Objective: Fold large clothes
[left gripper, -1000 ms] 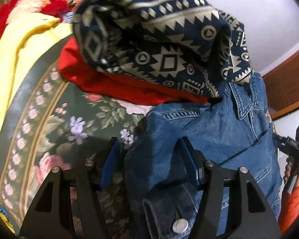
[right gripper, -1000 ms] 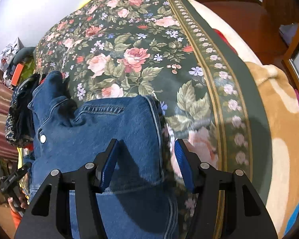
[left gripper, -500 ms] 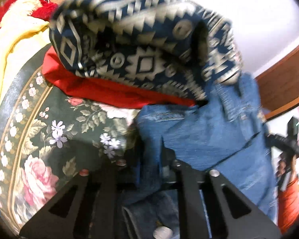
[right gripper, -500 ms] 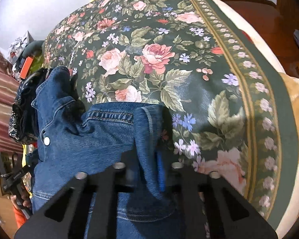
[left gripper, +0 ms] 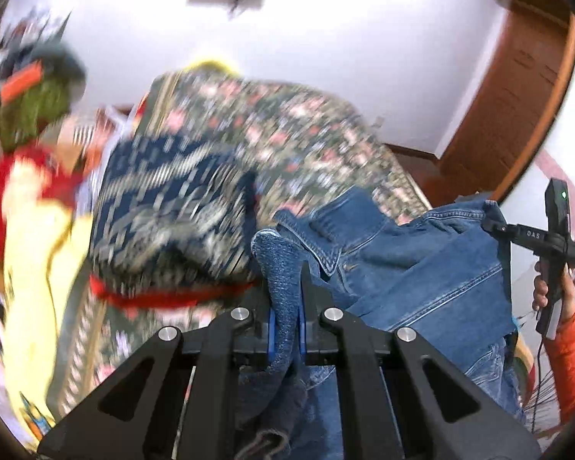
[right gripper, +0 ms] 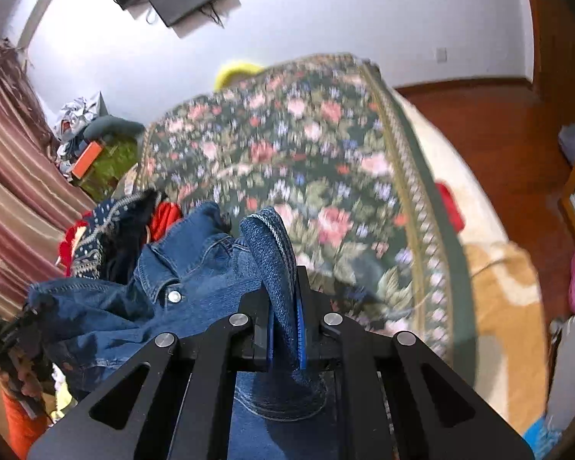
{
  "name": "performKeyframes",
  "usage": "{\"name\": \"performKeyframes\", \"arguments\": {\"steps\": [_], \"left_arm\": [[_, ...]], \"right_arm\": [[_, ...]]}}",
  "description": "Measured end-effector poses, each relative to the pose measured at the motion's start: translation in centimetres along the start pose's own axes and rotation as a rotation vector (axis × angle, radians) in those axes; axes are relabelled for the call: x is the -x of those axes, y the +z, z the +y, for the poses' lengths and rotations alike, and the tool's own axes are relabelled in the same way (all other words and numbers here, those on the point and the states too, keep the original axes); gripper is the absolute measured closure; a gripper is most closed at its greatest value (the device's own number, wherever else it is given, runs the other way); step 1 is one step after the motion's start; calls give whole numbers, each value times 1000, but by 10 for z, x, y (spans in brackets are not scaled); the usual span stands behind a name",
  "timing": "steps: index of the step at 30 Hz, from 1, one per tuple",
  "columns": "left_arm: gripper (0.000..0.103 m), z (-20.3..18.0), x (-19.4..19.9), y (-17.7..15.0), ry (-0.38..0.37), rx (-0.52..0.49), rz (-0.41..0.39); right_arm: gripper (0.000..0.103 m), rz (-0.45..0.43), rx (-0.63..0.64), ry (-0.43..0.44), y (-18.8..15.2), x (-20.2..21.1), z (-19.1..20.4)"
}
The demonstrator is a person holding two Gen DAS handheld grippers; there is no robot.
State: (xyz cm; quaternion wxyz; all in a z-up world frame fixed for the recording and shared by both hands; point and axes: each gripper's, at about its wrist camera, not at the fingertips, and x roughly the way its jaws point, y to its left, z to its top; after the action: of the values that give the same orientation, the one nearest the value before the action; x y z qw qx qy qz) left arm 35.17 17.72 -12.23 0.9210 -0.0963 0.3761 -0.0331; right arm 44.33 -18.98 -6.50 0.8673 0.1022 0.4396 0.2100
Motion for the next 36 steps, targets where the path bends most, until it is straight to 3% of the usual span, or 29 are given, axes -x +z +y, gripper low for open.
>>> {"name": "performKeyframes", "arguments": {"steps": [5, 12, 22, 28, 32, 35, 36], "left_arm": [[96, -29, -9, 40, 24, -104, -31], [96, -22, -60, 83, 82, -86, -2], [95, 26, -136, 81, 222, -49, 74], [78, 44, -150, 75, 268, -52, 74], [55, 47, -148, 69, 312, -40, 60], [54, 44, -144, 64, 304, -51, 74], [54, 42, -141, 62, 300, -53, 82]], "right_arm": [[95, -52, 21, -37, 21, 15, 4], [95, -86, 38, -109, 50, 6, 0], [95, 2, -14, -245, 46, -68, -48], [93, 43, -23, -273, 36, -88, -61], [92, 44, 44, -322, 33, -85, -48], [90, 50, 67, -331, 31, -77, -42], [84, 50, 72, -329, 30, -72, -40]]}}
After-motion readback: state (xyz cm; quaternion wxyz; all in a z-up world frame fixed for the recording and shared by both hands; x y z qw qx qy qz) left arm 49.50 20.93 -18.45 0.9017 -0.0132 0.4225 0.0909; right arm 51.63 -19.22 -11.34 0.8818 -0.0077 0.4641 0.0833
